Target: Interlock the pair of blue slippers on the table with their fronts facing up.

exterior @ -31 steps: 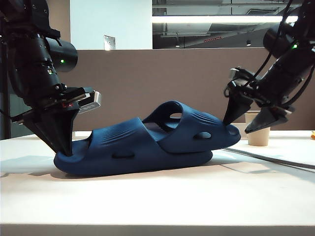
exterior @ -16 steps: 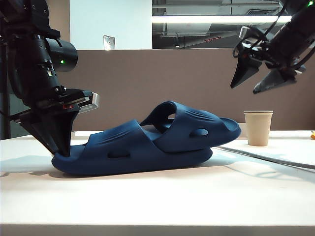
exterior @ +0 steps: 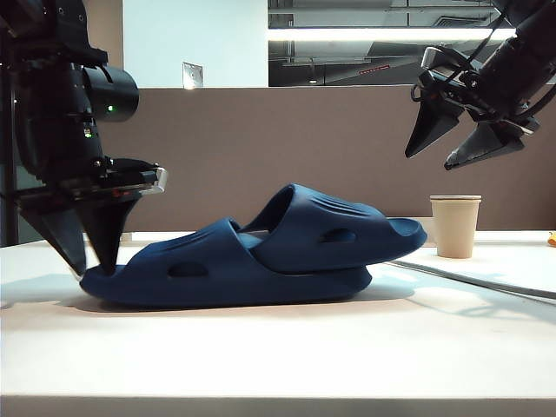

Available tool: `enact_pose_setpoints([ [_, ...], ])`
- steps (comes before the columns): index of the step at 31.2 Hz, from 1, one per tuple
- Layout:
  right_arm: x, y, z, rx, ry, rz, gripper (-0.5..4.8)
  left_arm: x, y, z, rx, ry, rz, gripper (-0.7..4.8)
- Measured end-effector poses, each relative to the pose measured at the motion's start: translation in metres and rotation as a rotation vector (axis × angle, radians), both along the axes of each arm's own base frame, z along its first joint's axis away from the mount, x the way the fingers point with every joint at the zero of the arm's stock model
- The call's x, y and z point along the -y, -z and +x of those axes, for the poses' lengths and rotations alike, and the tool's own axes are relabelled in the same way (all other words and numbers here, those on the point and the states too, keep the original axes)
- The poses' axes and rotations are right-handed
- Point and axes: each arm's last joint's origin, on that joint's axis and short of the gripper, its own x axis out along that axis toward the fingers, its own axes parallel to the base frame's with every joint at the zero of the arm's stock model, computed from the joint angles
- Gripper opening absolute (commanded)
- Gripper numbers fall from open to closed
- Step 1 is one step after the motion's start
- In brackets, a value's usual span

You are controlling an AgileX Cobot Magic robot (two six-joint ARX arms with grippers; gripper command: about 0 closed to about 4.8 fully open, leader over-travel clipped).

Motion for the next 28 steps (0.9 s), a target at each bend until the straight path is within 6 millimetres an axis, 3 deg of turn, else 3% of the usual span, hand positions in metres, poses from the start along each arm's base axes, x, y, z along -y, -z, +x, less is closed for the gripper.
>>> enact_pose_setpoints([
  [11, 0.001, -0.015, -0.010, 0.040, -0.014, 0.015, 3.43, 0.003, -0.046, 0.013, 0.096, -0.014, -0.026, 2.88],
  [16, 0.003, -0.037, -0.024, 0.100, -0.014, 0.023, 3.43, 0.001, -0.086, 0.004, 0.215, -0.009, -0.111, 2.87],
  [22, 0.006, -0.066, -0.051, 0.176, -0.013, 0.033, 3.42, -0.004, -0.147, -0.030, 0.416, 0.016, -0.292, 2.87],
  [28, 0.013, -0.088, -0.097, 0.277, 0.011, 0.067, 3.42, -0.019, -0.211, -0.089, 0.660, 0.032, -0.384, 2.86],
])
